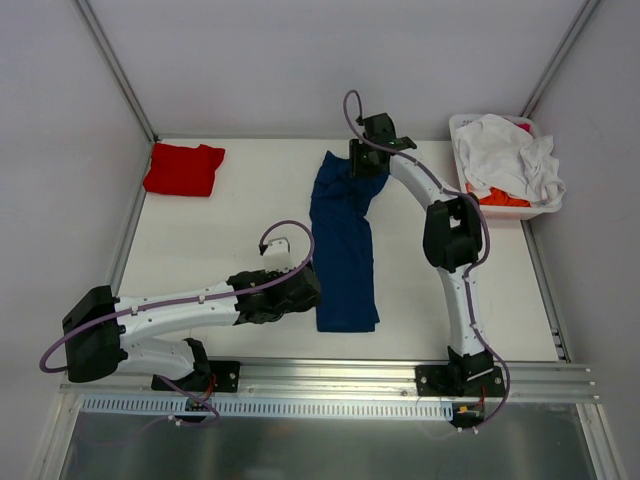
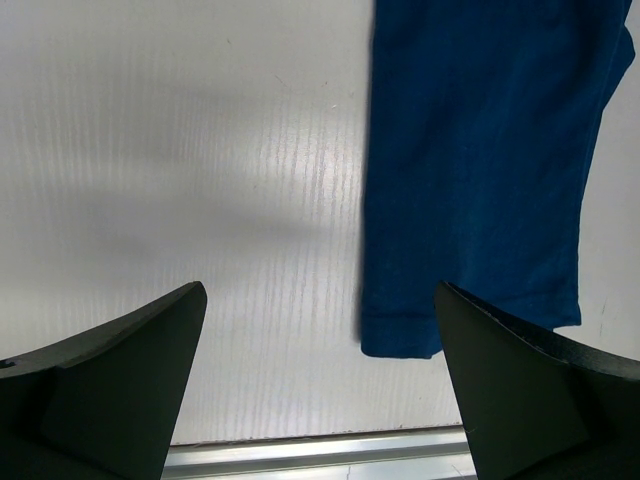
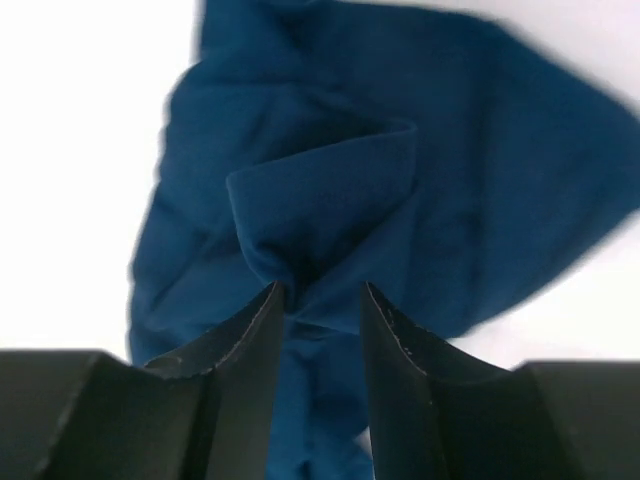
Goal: Fold and stack the t-shirts
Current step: Fold the tshirt
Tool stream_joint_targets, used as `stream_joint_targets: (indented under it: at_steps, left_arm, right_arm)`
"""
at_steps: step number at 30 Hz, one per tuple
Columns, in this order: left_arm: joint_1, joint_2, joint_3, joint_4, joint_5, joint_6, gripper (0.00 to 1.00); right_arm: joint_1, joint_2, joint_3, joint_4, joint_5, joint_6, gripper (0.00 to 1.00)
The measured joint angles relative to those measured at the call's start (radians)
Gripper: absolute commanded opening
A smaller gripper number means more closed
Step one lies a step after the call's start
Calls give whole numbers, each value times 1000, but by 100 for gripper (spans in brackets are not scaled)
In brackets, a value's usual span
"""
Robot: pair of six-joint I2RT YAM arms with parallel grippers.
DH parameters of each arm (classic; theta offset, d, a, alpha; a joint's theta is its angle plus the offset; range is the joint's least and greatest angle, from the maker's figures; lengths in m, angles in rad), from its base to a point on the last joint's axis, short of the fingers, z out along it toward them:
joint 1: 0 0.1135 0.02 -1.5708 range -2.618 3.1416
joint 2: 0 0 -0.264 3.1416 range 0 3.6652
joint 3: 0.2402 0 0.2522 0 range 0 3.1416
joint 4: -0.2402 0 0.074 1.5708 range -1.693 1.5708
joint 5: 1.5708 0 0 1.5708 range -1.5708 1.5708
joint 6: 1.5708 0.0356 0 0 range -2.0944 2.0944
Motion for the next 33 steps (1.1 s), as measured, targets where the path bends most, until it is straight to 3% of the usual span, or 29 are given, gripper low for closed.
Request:
stream_joint_targets:
  at_steps: [10,20,33]
  left_arm:
    - [0,0,0,0,0,0,99]
    - [0,0,0,0,0,1,99]
    - [0,0,0,0,0,1,99]
  right_arm:
    - [-137,-4,-29,7,3,0,37]
    - [-170,-4,-133,20,3,0,36]
    - [-243,-4,-134,46,-1,1,36]
